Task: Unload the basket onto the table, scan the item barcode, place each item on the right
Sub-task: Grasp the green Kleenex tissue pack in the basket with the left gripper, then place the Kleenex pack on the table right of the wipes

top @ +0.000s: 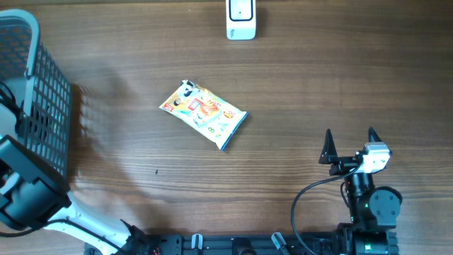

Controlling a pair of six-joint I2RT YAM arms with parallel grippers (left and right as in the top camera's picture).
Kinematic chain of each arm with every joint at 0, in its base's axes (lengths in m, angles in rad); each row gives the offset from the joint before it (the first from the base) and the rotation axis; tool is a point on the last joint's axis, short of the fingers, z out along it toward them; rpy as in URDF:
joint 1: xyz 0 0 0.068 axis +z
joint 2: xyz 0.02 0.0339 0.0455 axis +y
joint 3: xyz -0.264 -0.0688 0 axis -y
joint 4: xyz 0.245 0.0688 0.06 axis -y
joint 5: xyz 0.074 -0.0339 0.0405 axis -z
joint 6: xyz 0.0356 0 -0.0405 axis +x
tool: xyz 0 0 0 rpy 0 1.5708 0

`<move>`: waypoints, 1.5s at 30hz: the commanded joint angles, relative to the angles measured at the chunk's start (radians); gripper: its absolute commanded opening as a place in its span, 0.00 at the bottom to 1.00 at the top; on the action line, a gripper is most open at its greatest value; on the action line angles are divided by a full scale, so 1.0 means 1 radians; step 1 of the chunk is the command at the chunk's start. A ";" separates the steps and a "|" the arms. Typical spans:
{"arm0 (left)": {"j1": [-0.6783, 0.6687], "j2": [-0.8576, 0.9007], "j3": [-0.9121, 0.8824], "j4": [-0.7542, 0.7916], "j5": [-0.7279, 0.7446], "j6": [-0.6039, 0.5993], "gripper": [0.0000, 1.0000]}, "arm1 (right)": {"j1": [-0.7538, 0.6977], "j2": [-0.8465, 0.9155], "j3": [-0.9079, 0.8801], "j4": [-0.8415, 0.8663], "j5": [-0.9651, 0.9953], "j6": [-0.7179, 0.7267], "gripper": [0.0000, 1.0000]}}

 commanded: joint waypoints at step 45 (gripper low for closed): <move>-1.160 0.161 0.303 -0.167 0.204 0.082 0.08 | -0.005 -0.008 -0.001 0.002 0.010 0.008 1.00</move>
